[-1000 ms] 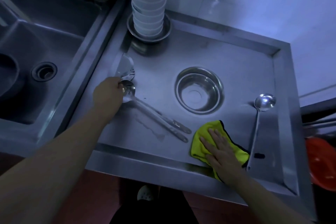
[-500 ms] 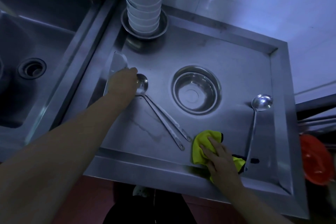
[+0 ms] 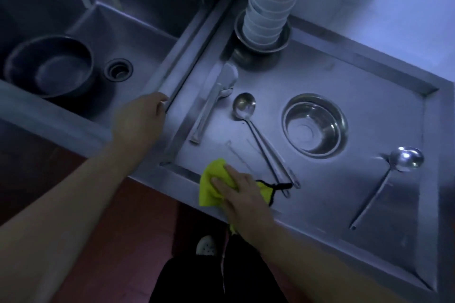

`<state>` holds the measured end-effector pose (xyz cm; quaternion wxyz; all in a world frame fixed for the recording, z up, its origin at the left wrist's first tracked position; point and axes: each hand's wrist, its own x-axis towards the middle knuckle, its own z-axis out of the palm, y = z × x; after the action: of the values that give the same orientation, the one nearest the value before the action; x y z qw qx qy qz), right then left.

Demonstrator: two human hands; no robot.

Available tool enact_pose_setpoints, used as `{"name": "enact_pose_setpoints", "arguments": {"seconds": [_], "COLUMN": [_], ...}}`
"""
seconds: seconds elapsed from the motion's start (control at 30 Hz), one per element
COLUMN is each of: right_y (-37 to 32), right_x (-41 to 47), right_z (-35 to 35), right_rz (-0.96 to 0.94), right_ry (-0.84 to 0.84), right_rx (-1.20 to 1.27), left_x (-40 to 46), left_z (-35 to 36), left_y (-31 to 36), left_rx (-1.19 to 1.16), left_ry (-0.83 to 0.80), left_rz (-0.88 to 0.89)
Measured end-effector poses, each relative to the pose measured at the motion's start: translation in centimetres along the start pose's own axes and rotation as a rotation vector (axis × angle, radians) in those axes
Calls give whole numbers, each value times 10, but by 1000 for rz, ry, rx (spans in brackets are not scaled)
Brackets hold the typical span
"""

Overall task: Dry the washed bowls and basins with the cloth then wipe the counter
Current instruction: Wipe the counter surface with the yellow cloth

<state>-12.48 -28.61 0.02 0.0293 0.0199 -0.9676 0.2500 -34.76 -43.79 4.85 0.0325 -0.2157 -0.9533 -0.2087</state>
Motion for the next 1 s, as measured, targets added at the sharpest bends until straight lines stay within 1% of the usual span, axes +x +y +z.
{"name": "enact_pose_setpoints", "arguments": {"seconds": [0.03,0.07,0.23,0.37,0.5,0.63,0.8,0.9,1.0], "right_y": [-11,-19,-49,-54,-37,-7,34,55,72], "right_x": [9,18,74,78,47,-6,-83,-129,-169], "right_z": [15,30,72,78,62,35,-1,-22,-44], "right_rz": [-8,-21,-105,-114,-121,-66,91,186,252], "right_ry": [-148,-230,-234,-228,-270,-283,-304,-277,-245], "right_rx": [-6,-42,-105,-123,-88,-102,-96,-101,-81], "left_x": [-8,-17,-61,-84,-98,-110,-120,-123,-126], "left_z": [-5,-10,-19,-17,-13,-2,28,49,71], "left_y": [-9,-18,-47,-48,-33,-1,59,96,135], "left_rx": [7,13,-5,-3,-3,-29,-106,-133,-137], "left_ry": [18,34,55,30,-29,-91,-193,-279,-320], "left_rz": [-17,-30,-142,-208,-203,-137,-35,48,144]}}
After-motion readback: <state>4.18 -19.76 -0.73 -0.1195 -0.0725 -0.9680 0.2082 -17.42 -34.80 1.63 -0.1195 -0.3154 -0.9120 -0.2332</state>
